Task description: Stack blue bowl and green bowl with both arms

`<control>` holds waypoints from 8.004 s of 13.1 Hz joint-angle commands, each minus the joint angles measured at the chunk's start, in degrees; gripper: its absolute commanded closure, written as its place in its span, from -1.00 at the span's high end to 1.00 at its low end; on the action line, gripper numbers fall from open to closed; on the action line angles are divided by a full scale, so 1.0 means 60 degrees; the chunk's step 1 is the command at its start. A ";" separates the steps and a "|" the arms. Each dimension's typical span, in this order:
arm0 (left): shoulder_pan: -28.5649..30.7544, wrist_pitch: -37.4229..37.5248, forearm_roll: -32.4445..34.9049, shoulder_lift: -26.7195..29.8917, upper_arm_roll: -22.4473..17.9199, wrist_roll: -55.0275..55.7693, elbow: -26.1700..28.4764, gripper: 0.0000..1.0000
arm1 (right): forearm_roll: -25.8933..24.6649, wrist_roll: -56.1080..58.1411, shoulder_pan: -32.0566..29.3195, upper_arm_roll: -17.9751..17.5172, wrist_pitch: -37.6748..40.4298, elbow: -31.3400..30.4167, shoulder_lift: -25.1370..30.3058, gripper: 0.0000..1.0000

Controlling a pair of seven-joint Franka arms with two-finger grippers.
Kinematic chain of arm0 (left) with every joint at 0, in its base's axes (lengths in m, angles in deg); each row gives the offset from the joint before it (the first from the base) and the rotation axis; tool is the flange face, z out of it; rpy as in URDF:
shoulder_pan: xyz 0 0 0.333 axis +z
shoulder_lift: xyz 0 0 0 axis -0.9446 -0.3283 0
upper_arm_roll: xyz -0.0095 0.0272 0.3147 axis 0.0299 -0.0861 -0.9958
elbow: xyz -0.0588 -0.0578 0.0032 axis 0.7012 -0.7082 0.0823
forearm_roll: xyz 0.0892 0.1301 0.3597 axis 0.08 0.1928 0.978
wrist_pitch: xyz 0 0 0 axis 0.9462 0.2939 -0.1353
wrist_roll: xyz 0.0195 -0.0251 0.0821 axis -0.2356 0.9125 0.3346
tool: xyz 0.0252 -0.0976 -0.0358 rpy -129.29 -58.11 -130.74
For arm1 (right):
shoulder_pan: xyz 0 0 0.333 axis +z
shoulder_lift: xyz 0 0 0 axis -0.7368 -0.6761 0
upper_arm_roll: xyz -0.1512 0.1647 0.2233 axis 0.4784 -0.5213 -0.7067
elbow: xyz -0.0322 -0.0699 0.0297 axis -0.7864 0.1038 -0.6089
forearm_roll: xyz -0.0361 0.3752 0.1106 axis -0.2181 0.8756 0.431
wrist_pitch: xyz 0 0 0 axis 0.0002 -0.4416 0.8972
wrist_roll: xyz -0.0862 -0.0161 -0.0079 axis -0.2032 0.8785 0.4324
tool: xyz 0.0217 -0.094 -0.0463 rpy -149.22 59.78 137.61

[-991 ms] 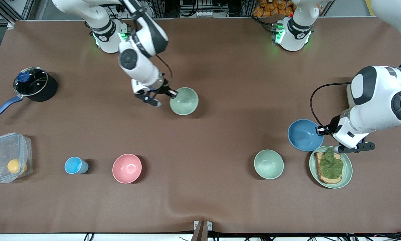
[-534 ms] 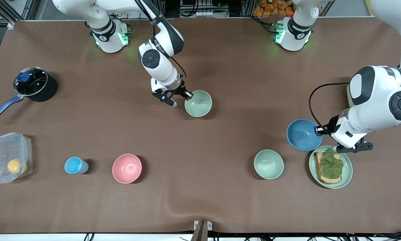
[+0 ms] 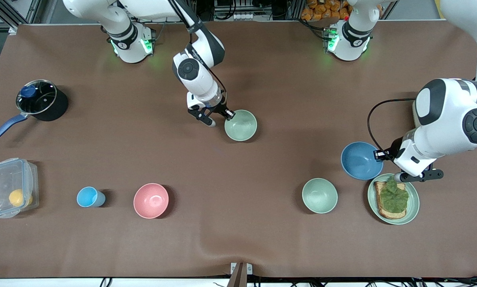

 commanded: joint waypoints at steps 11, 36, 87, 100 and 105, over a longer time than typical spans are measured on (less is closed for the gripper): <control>-0.0916 0.0164 -0.0145 -0.0005 0.0057 0.1560 -0.0116 -1.00 | 0.0162 -0.1624 -0.0695 0.0512 0.3519 0.1854 0.0041 1.00; -0.5633 -0.1445 -0.1595 -0.0399 0.0218 0.7743 0.0968 -1.00 | 0.2491 -0.2833 -0.0990 0.0424 0.1941 0.1871 -0.1600 1.00; -0.0730 0.3018 -0.0907 0.2721 0.0101 0.2094 -0.1358 1.00 | 0.0616 0.0974 -0.1063 0.4260 0.8706 0.1387 0.0772 1.00; -0.1606 0.4661 -0.0351 0.2690 -0.1583 0.0070 -0.2724 1.00 | -0.2440 0.5983 -0.5477 0.3597 1.1258 0.3275 0.1987 1.00; -0.1548 0.4661 -0.0379 0.2822 -0.1759 0.0040 -0.2665 1.00 | -0.2621 0.9211 -0.8086 0.1457 1.1067 0.3511 0.3393 1.00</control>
